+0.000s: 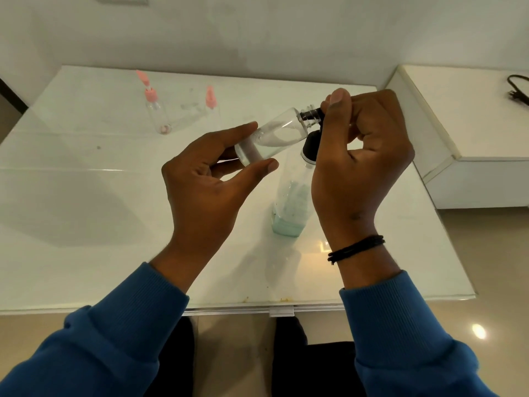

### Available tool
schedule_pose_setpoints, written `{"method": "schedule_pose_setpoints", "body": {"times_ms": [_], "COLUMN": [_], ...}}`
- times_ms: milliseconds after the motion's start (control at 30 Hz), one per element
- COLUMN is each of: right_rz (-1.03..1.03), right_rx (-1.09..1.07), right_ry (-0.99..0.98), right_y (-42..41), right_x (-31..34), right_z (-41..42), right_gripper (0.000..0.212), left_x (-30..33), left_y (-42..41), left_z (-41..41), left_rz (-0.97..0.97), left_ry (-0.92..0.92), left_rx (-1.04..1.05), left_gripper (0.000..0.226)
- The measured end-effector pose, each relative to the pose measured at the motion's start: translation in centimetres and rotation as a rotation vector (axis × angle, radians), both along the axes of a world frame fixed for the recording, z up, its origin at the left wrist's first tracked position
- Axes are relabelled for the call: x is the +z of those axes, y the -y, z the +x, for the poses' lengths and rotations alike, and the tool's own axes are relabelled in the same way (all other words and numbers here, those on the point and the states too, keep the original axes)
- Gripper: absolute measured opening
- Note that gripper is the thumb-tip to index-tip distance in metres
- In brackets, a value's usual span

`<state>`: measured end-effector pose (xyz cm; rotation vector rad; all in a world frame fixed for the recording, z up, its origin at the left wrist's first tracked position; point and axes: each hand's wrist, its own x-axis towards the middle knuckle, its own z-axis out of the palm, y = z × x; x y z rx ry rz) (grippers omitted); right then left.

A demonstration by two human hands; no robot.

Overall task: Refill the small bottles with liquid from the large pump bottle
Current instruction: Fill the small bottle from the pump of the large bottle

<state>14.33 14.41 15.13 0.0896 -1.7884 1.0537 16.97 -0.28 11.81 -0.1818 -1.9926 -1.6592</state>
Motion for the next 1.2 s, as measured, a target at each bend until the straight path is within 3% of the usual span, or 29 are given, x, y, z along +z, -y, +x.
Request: {"method": "schedule_pose_setpoints", "body": {"times_ms": [1200], "right_rz": [-0.047], "right_rx": [0.055], "right_ry": [0.004], "right_y": [0.14], "right_x": [-0.60], "right_z": [0.09], "right_gripper": [0.030], "left_x": [-0.08], "left_y": [0.05], "left_z": [0.08], "left_rz": [-0.002], "left_ry": [-0.004], "left_rx": [-0.006], "left_gripper": [0.047]}}
